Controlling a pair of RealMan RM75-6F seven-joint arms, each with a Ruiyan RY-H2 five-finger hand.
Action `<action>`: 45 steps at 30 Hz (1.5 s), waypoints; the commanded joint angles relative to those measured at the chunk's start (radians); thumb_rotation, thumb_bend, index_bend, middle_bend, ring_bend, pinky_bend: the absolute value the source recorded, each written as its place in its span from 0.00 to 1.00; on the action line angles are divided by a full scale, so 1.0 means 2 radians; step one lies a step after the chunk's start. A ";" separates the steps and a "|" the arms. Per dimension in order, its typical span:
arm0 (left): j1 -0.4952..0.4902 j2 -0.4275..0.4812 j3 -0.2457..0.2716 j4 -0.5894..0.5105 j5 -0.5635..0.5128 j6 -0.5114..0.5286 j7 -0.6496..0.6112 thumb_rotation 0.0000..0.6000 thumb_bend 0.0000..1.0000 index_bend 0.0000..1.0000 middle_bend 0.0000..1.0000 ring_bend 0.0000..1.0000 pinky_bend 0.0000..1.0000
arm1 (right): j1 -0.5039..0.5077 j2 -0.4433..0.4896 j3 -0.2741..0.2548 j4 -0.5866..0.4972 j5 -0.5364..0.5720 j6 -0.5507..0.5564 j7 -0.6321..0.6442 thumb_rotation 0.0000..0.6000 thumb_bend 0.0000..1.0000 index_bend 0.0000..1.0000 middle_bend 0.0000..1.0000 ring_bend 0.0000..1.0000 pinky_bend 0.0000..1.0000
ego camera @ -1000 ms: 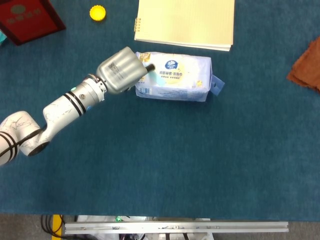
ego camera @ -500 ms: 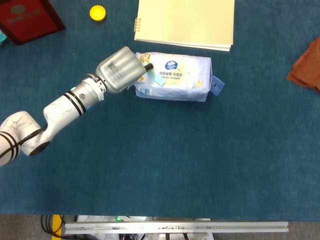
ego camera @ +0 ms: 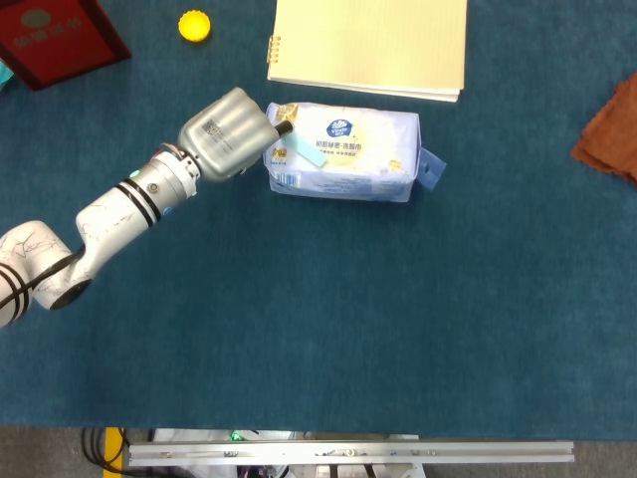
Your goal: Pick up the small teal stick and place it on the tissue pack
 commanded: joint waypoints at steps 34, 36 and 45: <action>0.003 0.002 -0.005 -0.027 0.003 0.007 0.012 1.00 0.44 0.32 1.00 0.97 0.93 | -0.004 0.001 0.000 0.000 -0.002 0.004 0.002 1.00 0.32 0.14 0.35 0.32 0.43; 0.002 -0.001 -0.007 -0.026 0.001 0.005 0.016 1.00 0.44 0.32 1.00 0.97 0.93 | -0.005 0.002 0.000 0.000 -0.001 0.005 0.003 1.00 0.32 0.14 0.35 0.32 0.43; 0.003 -0.005 -0.007 -0.026 0.000 0.004 0.023 1.00 0.44 0.32 1.00 0.97 0.93 | -0.006 0.004 0.000 0.003 0.000 0.006 0.006 1.00 0.32 0.14 0.35 0.32 0.43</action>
